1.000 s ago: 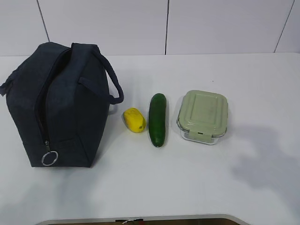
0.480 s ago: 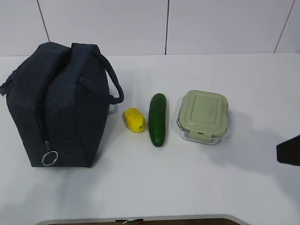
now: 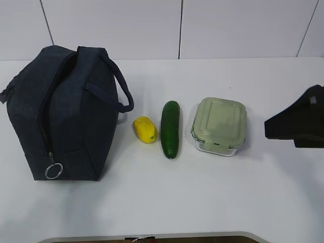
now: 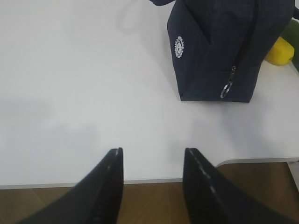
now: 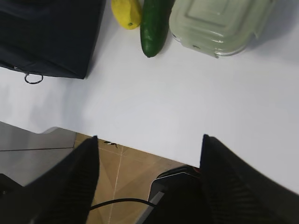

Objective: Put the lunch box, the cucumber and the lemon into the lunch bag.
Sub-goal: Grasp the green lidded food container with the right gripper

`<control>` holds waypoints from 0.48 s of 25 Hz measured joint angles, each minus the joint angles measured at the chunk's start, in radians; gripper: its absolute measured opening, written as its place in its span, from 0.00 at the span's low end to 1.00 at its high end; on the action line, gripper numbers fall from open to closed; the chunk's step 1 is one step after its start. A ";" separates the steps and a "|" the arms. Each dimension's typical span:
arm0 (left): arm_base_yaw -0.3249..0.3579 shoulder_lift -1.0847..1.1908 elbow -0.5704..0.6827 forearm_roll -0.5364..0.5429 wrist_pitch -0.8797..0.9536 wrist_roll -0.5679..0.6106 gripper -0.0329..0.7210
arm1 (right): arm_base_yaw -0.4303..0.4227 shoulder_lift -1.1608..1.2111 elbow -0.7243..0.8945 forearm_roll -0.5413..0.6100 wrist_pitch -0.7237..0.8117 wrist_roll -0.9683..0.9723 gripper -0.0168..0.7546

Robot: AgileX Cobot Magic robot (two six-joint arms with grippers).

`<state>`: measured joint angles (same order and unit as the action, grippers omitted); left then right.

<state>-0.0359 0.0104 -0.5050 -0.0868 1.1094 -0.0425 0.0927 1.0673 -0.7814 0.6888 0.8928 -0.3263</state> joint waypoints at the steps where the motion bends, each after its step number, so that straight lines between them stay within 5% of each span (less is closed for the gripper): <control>1: 0.000 0.000 0.000 -0.001 0.000 0.000 0.45 | 0.000 0.014 -0.012 0.014 0.000 -0.016 0.71; 12: 0.000 0.000 0.000 -0.003 0.000 0.000 0.44 | -0.007 0.225 -0.118 0.230 0.062 -0.218 0.71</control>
<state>-0.0359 0.0104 -0.5050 -0.0899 1.1094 -0.0425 0.0861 1.2928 -0.8989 0.9185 0.9546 -0.5442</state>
